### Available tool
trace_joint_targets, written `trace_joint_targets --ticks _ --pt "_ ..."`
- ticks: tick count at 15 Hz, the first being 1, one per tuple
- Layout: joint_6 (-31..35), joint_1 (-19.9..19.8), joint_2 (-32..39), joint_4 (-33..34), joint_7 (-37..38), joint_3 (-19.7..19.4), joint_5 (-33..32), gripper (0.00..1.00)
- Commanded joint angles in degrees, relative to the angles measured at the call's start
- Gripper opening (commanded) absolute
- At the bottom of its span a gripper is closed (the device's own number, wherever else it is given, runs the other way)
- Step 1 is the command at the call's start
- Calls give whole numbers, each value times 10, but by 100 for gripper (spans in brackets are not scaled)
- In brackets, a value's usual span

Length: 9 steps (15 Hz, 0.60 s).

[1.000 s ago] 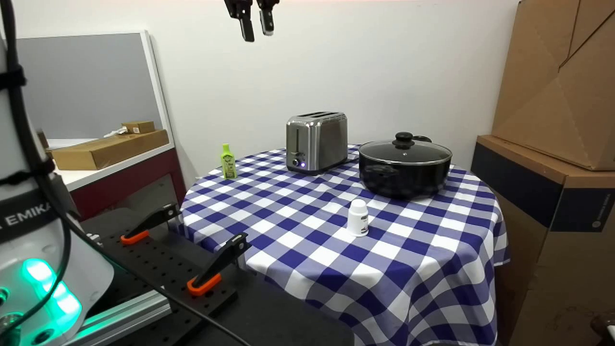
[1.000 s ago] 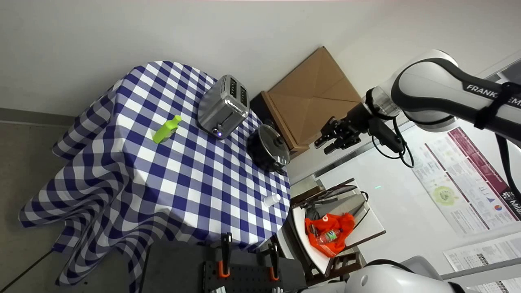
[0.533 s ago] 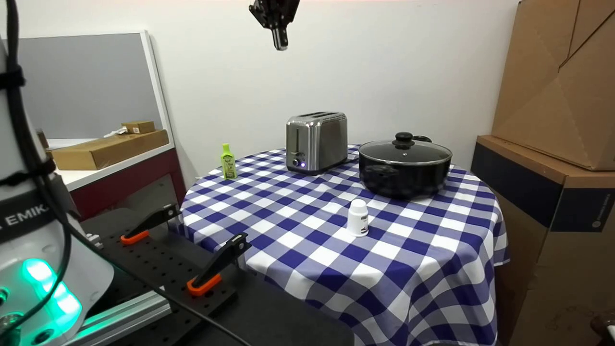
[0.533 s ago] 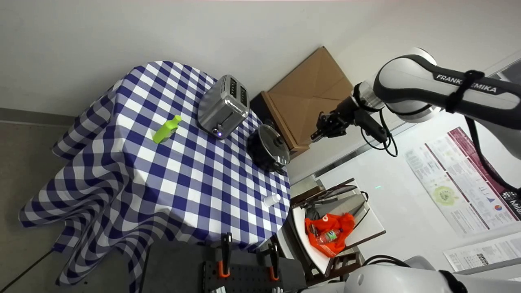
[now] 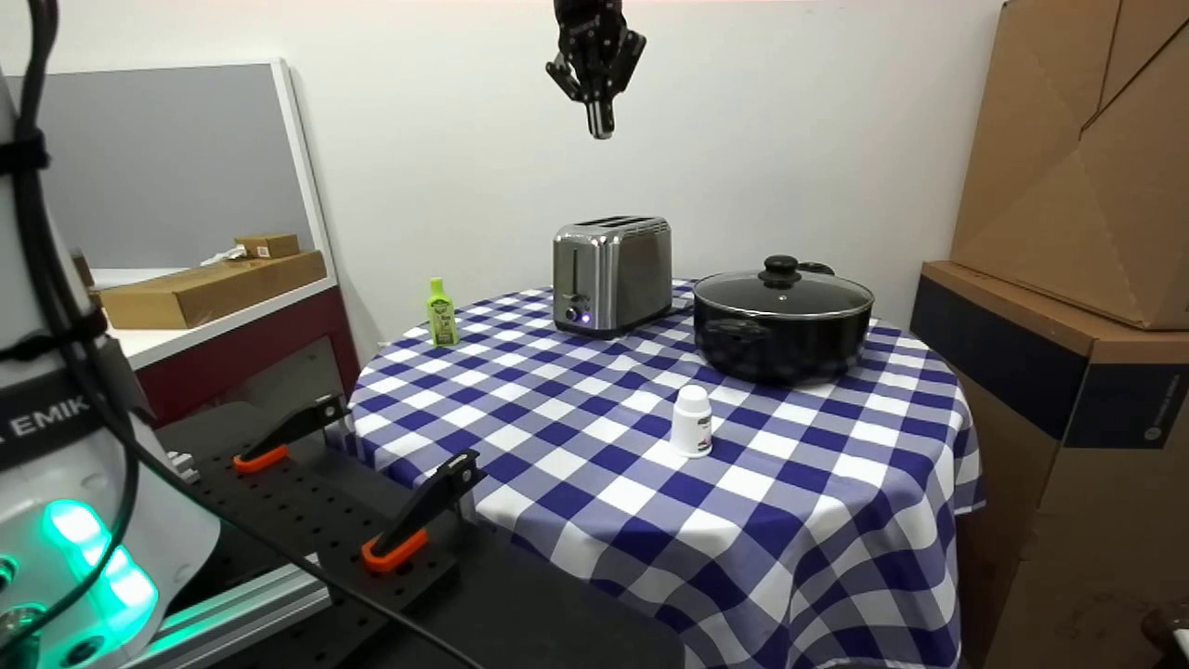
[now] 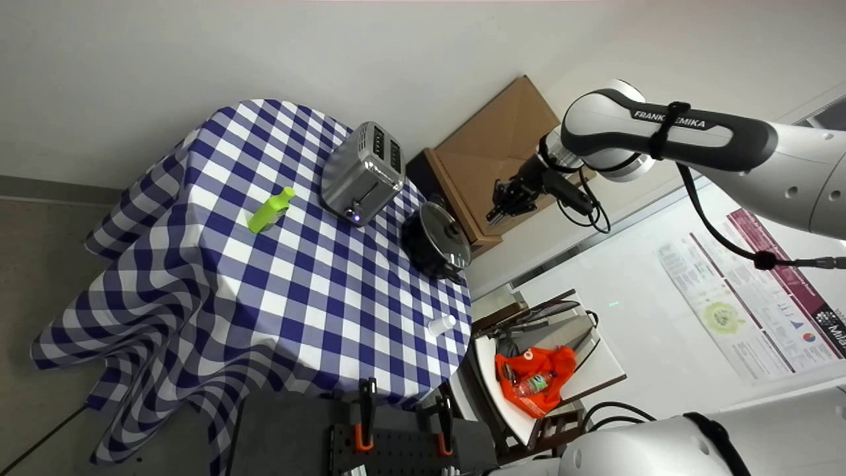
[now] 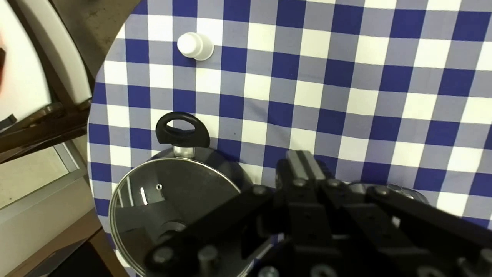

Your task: Switch off the toaster

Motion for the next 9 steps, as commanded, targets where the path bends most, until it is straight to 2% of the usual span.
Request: trace_joint_targets --ticks 1,9 --pt "-1 16 49 33 -13 -1 -35 0" --pt "90 56 91 -12 8 8 -130 0"
